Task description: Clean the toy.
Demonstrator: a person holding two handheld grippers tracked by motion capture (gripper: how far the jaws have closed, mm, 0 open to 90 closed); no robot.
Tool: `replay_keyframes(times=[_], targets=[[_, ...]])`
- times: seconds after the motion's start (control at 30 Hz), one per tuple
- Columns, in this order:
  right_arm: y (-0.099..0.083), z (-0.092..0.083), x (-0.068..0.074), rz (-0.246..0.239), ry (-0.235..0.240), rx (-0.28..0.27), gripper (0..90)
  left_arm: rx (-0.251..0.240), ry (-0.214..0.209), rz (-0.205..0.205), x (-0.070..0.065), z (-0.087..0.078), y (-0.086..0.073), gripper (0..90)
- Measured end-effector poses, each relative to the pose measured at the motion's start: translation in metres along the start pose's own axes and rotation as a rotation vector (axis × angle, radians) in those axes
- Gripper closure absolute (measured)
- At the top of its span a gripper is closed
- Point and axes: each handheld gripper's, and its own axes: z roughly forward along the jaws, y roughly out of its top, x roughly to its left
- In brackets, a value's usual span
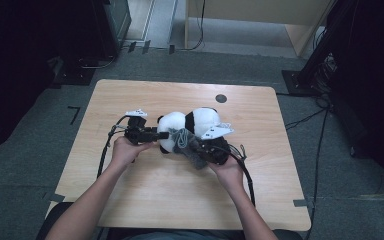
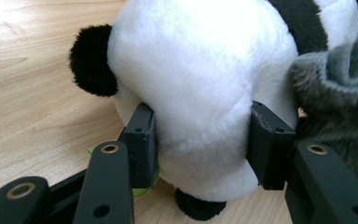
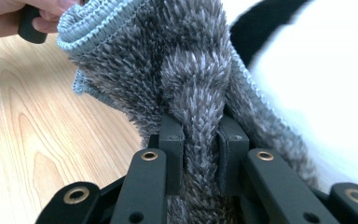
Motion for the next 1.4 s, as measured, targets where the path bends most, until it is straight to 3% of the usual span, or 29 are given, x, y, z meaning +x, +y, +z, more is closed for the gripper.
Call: replay_keyframes(times=[0.2,0.43,0.57,0.67,0.83,0.93,1.03,1.17,1.3,1.4], targets=[[-0.007,-0.03,-0.016,0.026,-0.044,-0.02,76.0,0.003,-0.004,-0.001,0.0,0.0,0.0,51.3],[-0.024,-0.055,-0.044,0.122,-0.086,-0.033,75.8,0.004,-0.009,-0.005,0.0,0.0,0.0,51.7],[-0.035,-0.054,-0.061,0.207,-0.083,-0.023,76.1,0.005,-0.01,-0.008,0.001,0.0,0.0,51.8],[-0.042,-0.047,-0.068,0.249,-0.098,0.017,76.4,0.005,-0.01,-0.008,0.001,0.0,0.0,51.8],[-0.048,-0.038,-0.078,0.289,-0.095,0.018,76.4,0.006,-0.01,-0.012,0.002,0.0,0.0,51.8],[-0.051,-0.036,-0.082,0.31,-0.121,0.05,76.7,0.006,-0.01,-0.012,0.002,0.0,0.0,51.8],[-0.051,-0.041,-0.086,0.318,-0.138,0.047,76.9,0.007,-0.01,-0.01,0.002,0.0,0.0,51.8],[-0.047,-0.057,-0.088,0.328,-0.158,-0.007,77.2,0.008,-0.01,-0.007,0.002,0.0,0.0,51.8],[-0.04,-0.08,-0.089,0.364,-0.161,-0.104,78.1,0.007,-0.009,-0.008,0.002,0.0,0.0,51.8],[-0.03,-0.091,-0.082,0.351,-0.148,-0.148,78.3,0.006,-0.009,-0.01,0.002,0.0,0.0,51.8]])
